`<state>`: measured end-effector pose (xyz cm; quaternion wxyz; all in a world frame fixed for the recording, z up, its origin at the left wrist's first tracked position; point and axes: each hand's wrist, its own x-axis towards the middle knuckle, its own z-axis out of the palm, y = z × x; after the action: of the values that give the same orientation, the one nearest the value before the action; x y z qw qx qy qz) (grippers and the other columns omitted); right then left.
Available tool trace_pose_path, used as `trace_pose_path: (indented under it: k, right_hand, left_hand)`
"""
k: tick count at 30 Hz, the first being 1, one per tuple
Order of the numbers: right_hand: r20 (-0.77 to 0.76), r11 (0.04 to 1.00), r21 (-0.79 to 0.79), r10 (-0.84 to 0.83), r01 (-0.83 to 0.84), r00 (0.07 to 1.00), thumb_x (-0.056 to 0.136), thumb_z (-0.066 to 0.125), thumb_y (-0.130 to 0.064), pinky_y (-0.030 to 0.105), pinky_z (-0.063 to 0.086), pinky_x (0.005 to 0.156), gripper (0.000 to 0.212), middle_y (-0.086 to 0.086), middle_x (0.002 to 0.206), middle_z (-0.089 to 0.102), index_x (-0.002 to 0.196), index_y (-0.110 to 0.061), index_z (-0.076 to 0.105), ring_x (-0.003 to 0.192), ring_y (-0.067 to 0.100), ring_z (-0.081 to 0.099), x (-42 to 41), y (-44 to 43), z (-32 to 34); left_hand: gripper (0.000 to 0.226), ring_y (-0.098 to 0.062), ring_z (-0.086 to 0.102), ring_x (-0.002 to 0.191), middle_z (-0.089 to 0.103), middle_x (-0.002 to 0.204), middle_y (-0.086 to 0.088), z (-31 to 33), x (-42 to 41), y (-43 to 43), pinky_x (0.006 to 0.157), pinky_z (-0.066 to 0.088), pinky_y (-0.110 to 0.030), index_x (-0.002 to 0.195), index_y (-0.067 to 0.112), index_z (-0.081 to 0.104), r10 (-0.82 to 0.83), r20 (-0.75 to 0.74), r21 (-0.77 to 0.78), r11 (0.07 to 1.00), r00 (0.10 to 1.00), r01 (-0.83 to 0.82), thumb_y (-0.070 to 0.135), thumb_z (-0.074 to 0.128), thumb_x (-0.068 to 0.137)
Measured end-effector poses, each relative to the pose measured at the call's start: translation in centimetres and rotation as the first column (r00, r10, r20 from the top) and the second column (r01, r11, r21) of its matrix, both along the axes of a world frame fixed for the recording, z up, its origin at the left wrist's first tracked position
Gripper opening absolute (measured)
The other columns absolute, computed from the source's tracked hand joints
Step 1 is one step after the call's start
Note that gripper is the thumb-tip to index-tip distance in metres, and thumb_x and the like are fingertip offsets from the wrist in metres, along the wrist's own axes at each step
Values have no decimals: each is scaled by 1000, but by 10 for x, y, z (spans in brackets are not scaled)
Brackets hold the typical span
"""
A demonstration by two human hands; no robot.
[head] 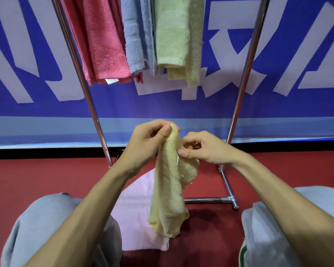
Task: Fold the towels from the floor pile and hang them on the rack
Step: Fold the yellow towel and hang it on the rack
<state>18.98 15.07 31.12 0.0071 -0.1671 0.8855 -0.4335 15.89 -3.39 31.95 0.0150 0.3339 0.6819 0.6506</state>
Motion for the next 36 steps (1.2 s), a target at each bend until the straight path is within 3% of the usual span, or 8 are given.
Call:
trace_pose_path:
  k: [4, 12, 15, 18, 21, 25, 29, 36]
  right_hand:
    - [31, 997, 71, 17, -19, 999, 85, 66, -40, 29, 43, 84, 34, 10, 93, 55, 90, -6, 66, 84, 13, 55, -2, 1, -5]
    - [-143, 937, 281, -175, 209, 974, 95, 53, -28, 25, 33, 60, 18, -9, 64, 50, 77, -26, 52, 63, 7, 46, -8, 6, -10]
    - [-194, 924, 212, -281, 319, 940, 93, 56, -26, 23, 34, 60, 16, -12, 62, 56, 79, -21, 61, 61, 5, 49, -13, 13, -9]
    - [-67, 912, -186, -384, 367, 921, 93, 58, -21, 9, 33, 49, 16, -19, 49, 52, 81, -13, 65, 46, -4, 45, -13, 17, -5]
    - [-160, 915, -171, -391, 365, 906, 92, 60, -22, 11, 36, 57, 16, -14, 63, 57, 83, -12, 67, 55, -6, 49, -9, 21, -2]
    - [-235, 917, -81, -399, 391, 886, 84, 70, -26, 28, 44, 70, 6, -3, 76, 69, 78, -26, 68, 71, 7, 58, 0, 28, -1]
    - [-256, 868, -97, -495, 488, 830, 77, 76, -19, 26, 44, 66, 7, -6, 69, 65, 79, -23, 70, 65, 10, 54, 7, 28, 0]
    - [-470, 829, -56, -514, 557, 718, 77, 76, -22, 17, 46, 66, 9, -1, 74, 72, 85, -19, 77, 69, 12, 61, -2, 27, 75]
  left_hand:
    - [20, 0, 60, 79, 70, 82, 15, -2, -11, -4, 72, 47, -14, 85, 17, 69, 121, -11, 7, 993, 993, -121, 17, 52, 96]
    - [22, -19, 63, 85, 70, 91, 0, -5, -28, -14, 72, 50, -34, 90, 15, 72, 294, 434, 165, 904, 852, -396, 28, 55, 95]
    - [14, -10, 65, 85, 72, 90, 2, -2, -31, -20, 81, 51, -30, 84, 17, 71, 447, 115, 39, 891, 887, -453, 16, 60, 92]
    - [13, -12, 65, 78, 71, 82, 5, 5, -35, -30, 76, 52, -28, 81, 25, 69, 448, -175, -118, 874, 876, -471, 14, 67, 86]
    - [15, 1, 61, 70, 67, 74, 8, 5, -37, -37, 72, 51, -24, 97, 21, 74, 422, -286, -235, 840, 860, -490, 17, 71, 82]
    - [14, 12, 59, 66, 66, 72, 13, 3, -33, -38, 66, 45, -8, 94, 12, 75, 445, -334, -269, 800, 831, -536, 19, 72, 82]
    - [9, -15, 67, 76, 71, 78, 2, 4, -36, -34, 78, 55, -41, 87, 15, 72, 489, -238, -222, 814, 839, -537, 23, 67, 86]
    - [10, -17, 62, 72, 67, 73, 3, 57, -47, -29, 77, 56, -46, 85, 17, 70, 557, -246, -82, 804, 793, -590, 20, 61, 88]
